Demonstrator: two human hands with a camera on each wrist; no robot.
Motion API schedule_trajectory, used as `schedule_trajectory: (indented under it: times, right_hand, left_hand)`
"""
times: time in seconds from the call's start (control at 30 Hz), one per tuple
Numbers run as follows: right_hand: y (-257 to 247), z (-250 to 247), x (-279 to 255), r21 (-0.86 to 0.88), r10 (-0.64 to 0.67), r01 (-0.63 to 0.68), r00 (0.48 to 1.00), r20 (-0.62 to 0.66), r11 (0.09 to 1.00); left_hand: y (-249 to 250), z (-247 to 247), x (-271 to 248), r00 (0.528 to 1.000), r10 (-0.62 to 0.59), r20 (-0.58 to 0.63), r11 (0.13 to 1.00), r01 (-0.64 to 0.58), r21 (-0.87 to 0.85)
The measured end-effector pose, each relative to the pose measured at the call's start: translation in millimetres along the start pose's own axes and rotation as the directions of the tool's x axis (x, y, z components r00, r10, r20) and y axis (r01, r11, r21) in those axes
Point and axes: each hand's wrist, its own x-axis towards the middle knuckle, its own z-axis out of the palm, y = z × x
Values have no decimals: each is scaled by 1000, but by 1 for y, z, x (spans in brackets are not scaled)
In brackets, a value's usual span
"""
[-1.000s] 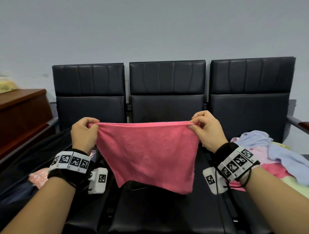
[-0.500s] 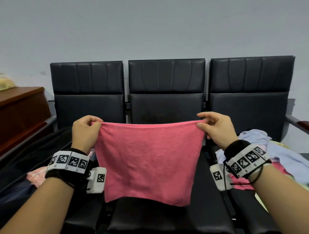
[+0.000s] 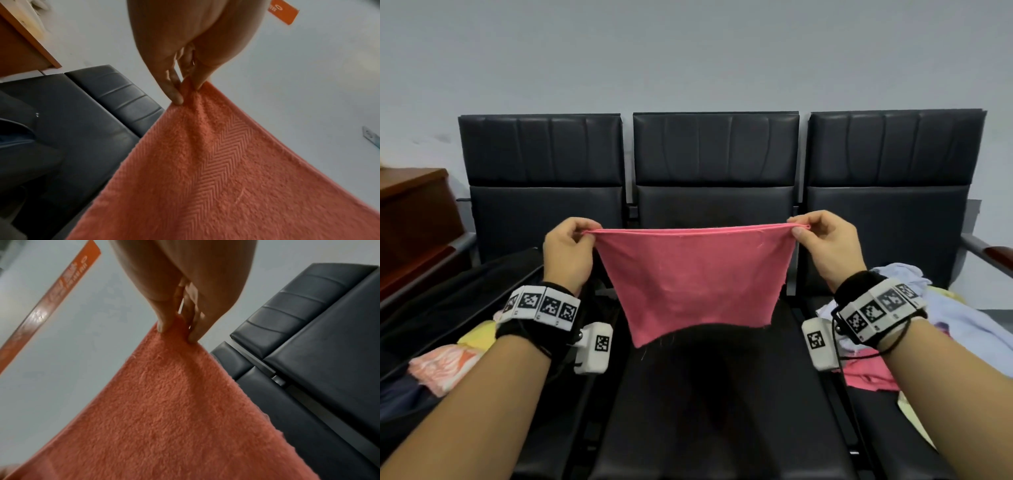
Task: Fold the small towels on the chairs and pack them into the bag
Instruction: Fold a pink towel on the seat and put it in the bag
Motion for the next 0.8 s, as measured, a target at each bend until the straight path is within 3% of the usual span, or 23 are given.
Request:
schedule_trajectory:
  times: [0.17,0.27,0.37,0.47,0.57,0.67,0.8]
  right_hand:
    - [22,-9,-29,12,152,-155,977,147,988]
    - [43,-11,-48,-72,305,-297,915,264,952]
    - [64,-13,-65,-152,442,-416,822,359,896]
    - [84,-11,-79,-193,552,-523,721,420,830]
    - [102,-9,-93,-281,627,-563,658,418,777]
    - [122,-5,-104,-310,682,-609,610,404,730]
    - [149,-2,-113,-328,737,-662,571,361,674]
  left_hand:
    - [-19,-3,-27,995,-64,76,995,57,83]
    - [-37,-7,-46,972,-168,165,959,122,255]
    - [-54,-8,-62,891,-309,334,906,168,389]
    - [-73,-7,-78,754,-489,439,839,267,475]
    - [-92,-6,-94,627,-616,477,768,342,542]
    - [-110,-2,-107,580,-655,483,746,398,533]
    - [-130,10,-116,586,-656,476,744,391,542]
